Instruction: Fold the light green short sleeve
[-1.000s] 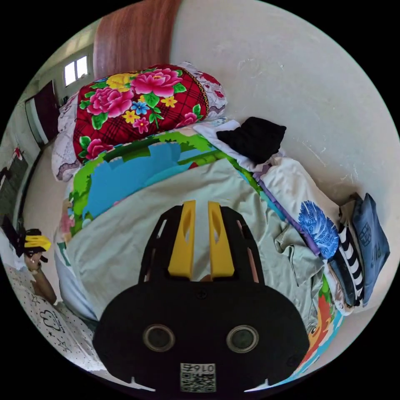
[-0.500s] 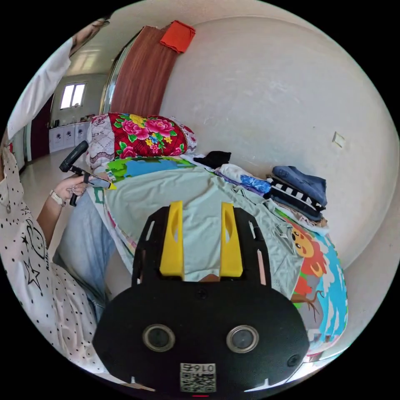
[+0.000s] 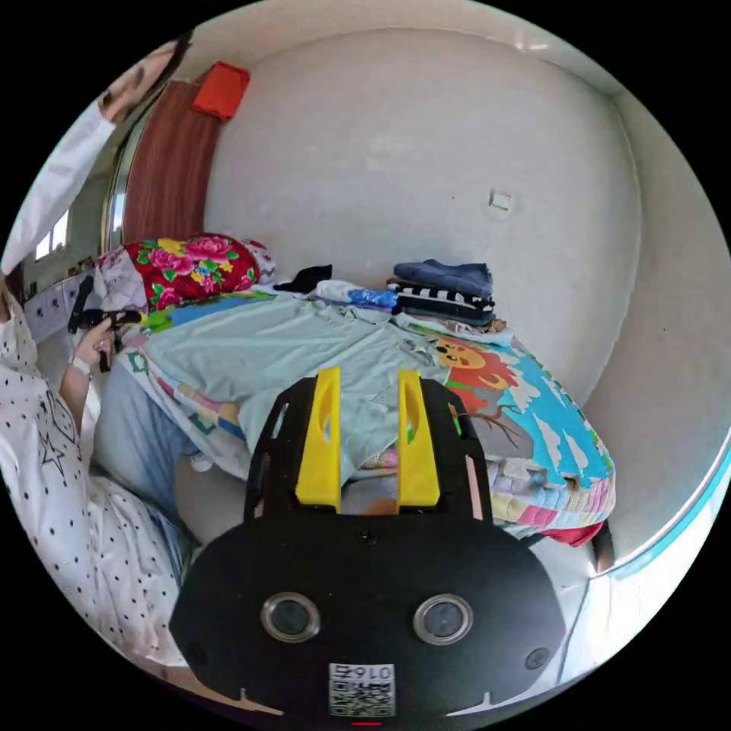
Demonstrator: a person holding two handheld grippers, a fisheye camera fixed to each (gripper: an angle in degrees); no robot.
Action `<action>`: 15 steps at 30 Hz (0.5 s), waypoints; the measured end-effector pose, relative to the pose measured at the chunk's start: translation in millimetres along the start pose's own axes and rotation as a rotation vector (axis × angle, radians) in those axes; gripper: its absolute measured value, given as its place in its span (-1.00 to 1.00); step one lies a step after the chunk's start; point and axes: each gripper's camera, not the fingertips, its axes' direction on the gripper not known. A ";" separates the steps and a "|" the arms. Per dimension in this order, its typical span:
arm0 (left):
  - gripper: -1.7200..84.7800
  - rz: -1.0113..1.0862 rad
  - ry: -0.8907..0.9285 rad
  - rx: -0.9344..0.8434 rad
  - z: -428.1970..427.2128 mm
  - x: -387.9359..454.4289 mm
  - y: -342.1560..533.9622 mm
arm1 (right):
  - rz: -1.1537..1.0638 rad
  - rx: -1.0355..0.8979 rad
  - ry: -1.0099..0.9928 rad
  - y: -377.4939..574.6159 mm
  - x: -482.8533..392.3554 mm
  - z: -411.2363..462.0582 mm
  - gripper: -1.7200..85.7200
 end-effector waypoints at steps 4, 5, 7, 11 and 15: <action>-0.98 0.167 0.124 -0.104 33.4 64.6 0.6 | -0.147 -0.259 -0.077 19.7 -13.3 36.6 -0.65; -0.97 0.226 0.163 -0.127 45.4 89.7 4.4 | -0.131 -0.271 -0.074 24.9 -10.5 39.9 -0.65; -0.97 0.329 0.234 -0.151 64.2 131.1 13.4 | -0.106 -0.281 -0.060 31.6 -5.3 42.5 -0.65; -0.85 0.603 0.473 -0.271 120.1 247.1 51.0 | -0.080 -0.349 -0.029 44.2 5.3 54.5 -0.66; -0.74 0.916 0.477 -0.389 171.2 374.1 122.4 | -0.043 -0.372 -0.016 53.8 13.7 60.8 -0.69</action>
